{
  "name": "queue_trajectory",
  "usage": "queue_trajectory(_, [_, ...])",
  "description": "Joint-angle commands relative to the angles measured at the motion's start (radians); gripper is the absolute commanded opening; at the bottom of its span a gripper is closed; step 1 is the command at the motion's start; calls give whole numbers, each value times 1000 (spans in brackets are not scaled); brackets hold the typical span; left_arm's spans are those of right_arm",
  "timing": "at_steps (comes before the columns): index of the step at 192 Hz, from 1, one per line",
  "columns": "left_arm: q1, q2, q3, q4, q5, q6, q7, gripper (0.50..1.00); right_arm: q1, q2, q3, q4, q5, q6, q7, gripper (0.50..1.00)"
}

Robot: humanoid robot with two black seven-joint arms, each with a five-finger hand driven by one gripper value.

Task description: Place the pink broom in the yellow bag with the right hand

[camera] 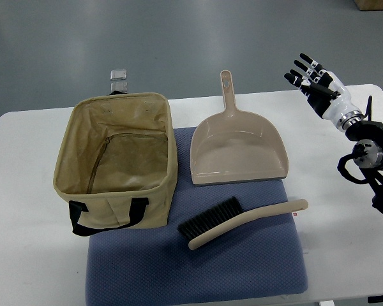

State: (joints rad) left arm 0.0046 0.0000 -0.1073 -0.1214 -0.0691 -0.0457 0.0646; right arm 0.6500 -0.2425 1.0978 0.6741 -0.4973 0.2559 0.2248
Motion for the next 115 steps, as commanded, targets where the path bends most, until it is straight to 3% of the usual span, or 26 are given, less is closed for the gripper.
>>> queue_trajectory(1, [0, 0, 0, 0, 0, 0, 0, 1000, 0, 0, 0, 1, 0, 0, 1, 932])
queue_trajectory(115, [0, 0, 1, 0, 0, 0, 0, 1000, -9, 3, -21, 7, -6, 13, -2, 930])
